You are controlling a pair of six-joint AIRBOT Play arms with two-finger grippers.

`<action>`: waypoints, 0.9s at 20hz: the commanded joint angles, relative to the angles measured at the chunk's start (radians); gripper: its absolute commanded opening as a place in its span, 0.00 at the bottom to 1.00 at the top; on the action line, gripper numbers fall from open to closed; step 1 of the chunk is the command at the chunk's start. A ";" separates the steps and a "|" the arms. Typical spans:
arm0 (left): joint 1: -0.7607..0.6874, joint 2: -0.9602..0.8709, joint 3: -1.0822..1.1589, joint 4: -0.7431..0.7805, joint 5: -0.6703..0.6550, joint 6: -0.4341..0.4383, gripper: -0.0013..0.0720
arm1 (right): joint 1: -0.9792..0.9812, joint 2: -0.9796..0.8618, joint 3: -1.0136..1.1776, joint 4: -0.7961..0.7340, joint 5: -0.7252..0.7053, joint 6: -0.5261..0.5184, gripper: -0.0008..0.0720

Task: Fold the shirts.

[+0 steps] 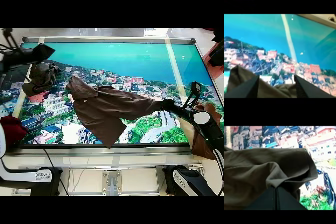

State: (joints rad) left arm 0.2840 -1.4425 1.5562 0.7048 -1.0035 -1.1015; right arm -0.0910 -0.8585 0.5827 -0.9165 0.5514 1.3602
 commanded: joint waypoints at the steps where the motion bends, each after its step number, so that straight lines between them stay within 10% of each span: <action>1: 0.121 0.133 -0.174 0.110 -0.286 -0.051 0.65 | 0.003 -0.005 -0.001 -0.015 -0.019 0.000 0.04; 8: 0.049 0.262 -0.930 -0.146 -0.170 -0.068 0.68 | 0.004 -0.004 -0.001 0.012 -0.013 0.001 0.05; 13: -0.136 0.261 -1.075 -0.139 -0.143 -0.051 0.68 | 0.004 -0.004 -0.001 0.013 -0.009 0.001 0.04; 18: -0.354 0.261 -1.075 -0.132 0.211 -0.102 0.68 | 0.004 -0.002 -0.001 0.013 0.011 0.001 0.04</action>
State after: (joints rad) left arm 0.0422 -1.1824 0.5007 0.5587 -0.9890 -1.1591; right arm -0.0883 -0.8616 0.5816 -0.9035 0.5510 1.3605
